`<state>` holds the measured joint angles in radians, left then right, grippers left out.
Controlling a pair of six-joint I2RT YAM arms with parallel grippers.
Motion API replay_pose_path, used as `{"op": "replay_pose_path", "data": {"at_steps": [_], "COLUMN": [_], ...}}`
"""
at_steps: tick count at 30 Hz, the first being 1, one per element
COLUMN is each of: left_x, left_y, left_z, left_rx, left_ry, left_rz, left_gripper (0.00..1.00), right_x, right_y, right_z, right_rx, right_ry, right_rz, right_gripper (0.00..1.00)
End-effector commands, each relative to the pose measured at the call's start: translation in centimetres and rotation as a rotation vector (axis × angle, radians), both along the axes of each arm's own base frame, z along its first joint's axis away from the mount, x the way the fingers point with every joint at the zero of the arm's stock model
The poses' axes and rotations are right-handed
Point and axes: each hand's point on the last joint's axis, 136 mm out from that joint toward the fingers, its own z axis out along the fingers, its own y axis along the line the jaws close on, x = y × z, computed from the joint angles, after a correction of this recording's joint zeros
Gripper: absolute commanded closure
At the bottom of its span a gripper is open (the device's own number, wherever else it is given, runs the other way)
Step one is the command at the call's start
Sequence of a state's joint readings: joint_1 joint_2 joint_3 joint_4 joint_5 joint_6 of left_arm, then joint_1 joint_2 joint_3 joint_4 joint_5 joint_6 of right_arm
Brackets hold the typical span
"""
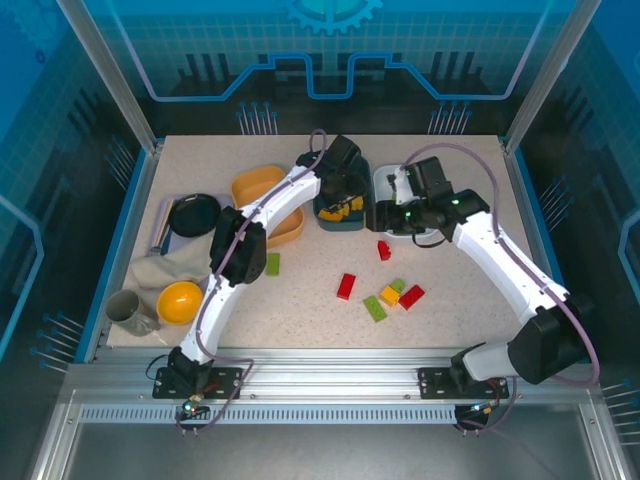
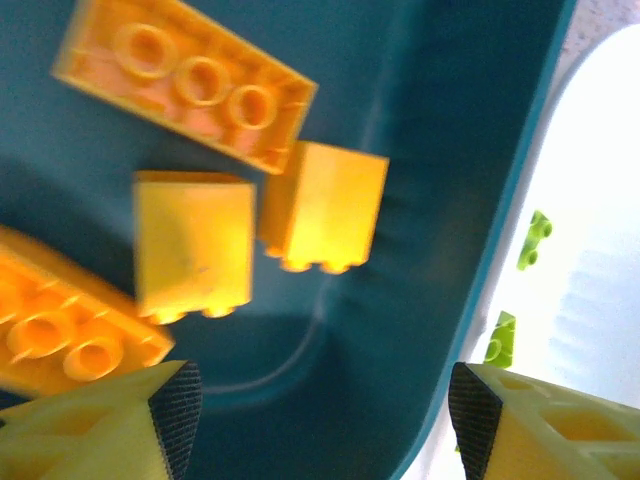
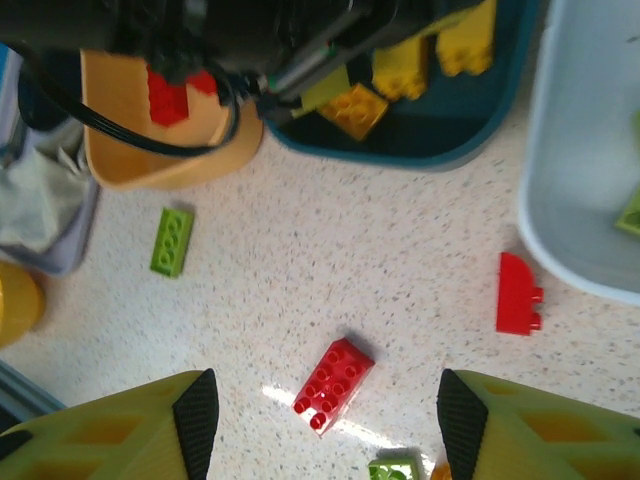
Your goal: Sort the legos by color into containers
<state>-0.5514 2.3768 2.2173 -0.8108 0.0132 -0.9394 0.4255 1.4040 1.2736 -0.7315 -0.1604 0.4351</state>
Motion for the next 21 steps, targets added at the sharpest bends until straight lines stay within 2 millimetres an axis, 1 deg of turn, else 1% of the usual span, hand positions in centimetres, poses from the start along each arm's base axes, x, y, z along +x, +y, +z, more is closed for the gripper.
{"op": "replay_pose_path", "data": {"at_steps": [1, 3, 5, 6, 8, 10, 11, 13, 14, 15, 17, 18, 21], "left_x": [-3.3, -5.8, -9.2, -10.8, -14.8, -18.3, -20.2, -23.3, -24.7, -25.7, -27.6, -28.4, -30.5], "left_y": [7.0, 11.1, 15.5, 17.2, 20.8, 23.2, 24.3, 25.8, 26.3, 26.6, 27.1, 27.4, 28.5], "left_z": [8.1, 9.0, 9.4, 9.5, 9.0, 8.5, 8.1, 7.7, 7.5, 7.4, 8.0, 8.3, 9.0], "left_rx": [0.118, 0.140, 0.169, 0.190, 0.245, 0.284, 0.299, 0.303, 0.291, 0.274, 0.207, 0.188, 0.169], "left_ry": [-0.092, -0.098, -0.086, -0.078, -0.043, -0.019, -0.006, 0.006, 0.002, -0.011, -0.084, -0.114, -0.176], "left_rz": [0.110, 0.181, 0.243, 0.264, 0.307, 0.343, 0.358, 0.386, 0.397, 0.402, 0.404, 0.407, 0.397], "left_gripper": [0.29, 0.29, 0.29, 0.29, 0.29, 0.29, 0.29, 0.28, 0.29, 0.29, 0.29, 0.29, 0.28], "right_x": [-1.1, -1.6, -2.0, -2.0, -2.5, -2.7, -2.7, -2.8, -2.8, -2.8, -2.9, -2.9, -2.7], "right_y": [3.4, 5.8, 8.4, 9.5, 12.1, 14.3, 15.4, 17.1, 18.2, 19.0, 20.4, 21.0, 22.2], "right_z": [-2.0, -3.8, -5.6, -6.5, -8.2, -9.5, -9.9, -11.2, -11.5, -11.9, -12.8, -13.3, -14.3], "right_rx": [-0.071, -0.115, -0.167, -0.188, -0.236, -0.282, -0.297, -0.337, -0.346, -0.355, -0.392, -0.407, -0.447], "right_ry": [0.018, 0.038, 0.062, 0.072, 0.085, 0.083, 0.081, 0.079, 0.073, 0.070, 0.061, 0.058, 0.056], "right_rz": [0.110, 0.141, 0.157, 0.157, 0.164, 0.157, 0.149, 0.134, 0.122, 0.118, 0.098, 0.094, 0.053], "right_gripper": [0.37, 0.35, 0.33, 0.32, 0.31, 0.27, 0.26, 0.21, 0.18, 0.18, 0.14, 0.14, 0.11]}}
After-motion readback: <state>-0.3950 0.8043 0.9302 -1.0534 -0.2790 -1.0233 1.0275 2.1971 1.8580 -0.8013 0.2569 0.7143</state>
